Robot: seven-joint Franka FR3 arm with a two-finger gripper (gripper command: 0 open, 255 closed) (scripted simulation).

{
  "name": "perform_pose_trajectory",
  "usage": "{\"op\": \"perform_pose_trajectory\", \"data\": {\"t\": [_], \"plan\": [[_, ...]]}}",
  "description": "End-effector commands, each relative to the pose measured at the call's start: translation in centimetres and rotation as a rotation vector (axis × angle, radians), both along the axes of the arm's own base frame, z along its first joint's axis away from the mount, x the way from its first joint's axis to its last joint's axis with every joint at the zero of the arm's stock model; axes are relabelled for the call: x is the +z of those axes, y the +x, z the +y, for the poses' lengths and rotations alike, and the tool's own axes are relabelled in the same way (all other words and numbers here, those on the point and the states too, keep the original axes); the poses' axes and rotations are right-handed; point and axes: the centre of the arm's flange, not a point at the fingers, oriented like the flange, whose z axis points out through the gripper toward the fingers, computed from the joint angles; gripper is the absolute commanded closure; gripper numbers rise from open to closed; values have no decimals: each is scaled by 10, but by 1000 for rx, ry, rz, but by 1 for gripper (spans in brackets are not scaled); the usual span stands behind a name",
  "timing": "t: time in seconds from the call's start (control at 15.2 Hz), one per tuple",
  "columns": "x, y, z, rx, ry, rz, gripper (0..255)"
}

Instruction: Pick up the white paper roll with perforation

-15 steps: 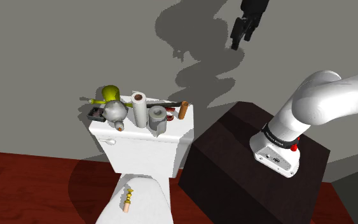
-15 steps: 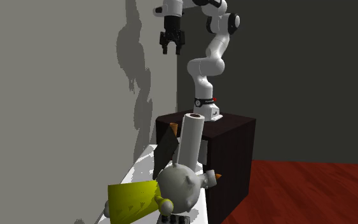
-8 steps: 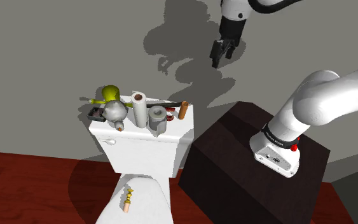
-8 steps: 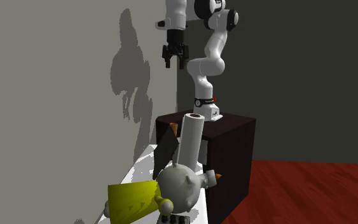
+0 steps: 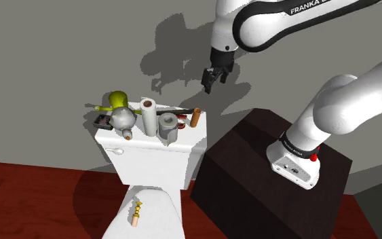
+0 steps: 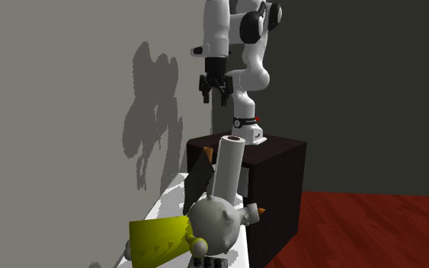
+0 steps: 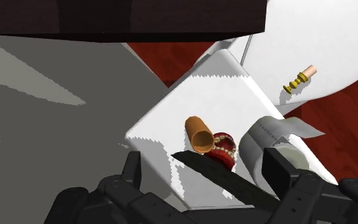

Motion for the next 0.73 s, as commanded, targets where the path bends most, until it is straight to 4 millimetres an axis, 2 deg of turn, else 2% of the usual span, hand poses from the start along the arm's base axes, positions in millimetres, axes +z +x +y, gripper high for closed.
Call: {"op": "perform_pose_trajectory", "data": {"t": [0.0,0.66], "plan": [[-19,10,14,-4,8,-3,0],[-117,50,88,-22,36,-10,0]]}}
